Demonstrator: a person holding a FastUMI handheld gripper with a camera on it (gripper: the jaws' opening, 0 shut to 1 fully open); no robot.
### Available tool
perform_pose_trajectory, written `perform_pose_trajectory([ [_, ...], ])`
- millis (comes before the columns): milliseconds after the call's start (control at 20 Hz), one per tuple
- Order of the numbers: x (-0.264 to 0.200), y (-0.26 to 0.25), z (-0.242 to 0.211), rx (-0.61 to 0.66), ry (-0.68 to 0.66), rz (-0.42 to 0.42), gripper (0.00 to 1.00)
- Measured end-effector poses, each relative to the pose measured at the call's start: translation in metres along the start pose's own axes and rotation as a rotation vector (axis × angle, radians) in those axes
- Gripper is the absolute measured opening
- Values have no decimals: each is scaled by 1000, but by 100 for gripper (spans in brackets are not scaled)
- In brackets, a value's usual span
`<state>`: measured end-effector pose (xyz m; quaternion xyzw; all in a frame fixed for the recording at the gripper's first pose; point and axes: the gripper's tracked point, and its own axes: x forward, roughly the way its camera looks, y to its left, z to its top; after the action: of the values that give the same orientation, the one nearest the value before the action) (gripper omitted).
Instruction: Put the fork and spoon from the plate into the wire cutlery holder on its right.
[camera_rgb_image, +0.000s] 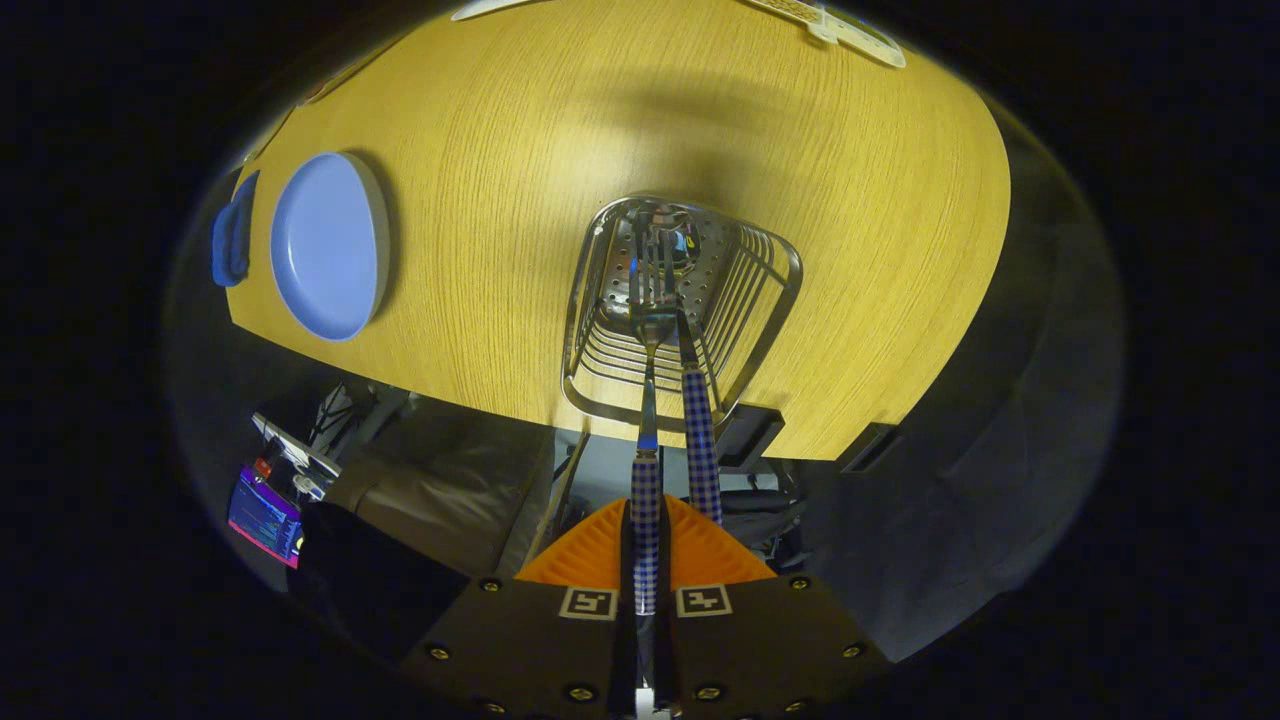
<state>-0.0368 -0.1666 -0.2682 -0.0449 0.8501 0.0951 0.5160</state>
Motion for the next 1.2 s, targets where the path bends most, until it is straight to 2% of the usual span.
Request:
perform_pose_trajectory([
  [400,1,-2,10,-9,36,-21,7],
  [650,-7,-1,21,-26,-16,-40,13],
  [700,-8,1,19,-35,-32,-37,22],
  [750,-4,3,17,-41,-48,-38,40],
  [850,-10,4,12,-55,-86,-50,56],
  [900,-15,7,9,-57,-110,-48,59],
  [950,-16,8,6,-62,-141,-50,70],
  [1000,-21,7,5,-64,-178,-66,78],
  [1050,-27,5,4,-68,-219,-87,94],
  [1100,-34,4,3,-64,-258,-104,100],
  [1200,-38,6,-4,-51,-326,-122,99],
])
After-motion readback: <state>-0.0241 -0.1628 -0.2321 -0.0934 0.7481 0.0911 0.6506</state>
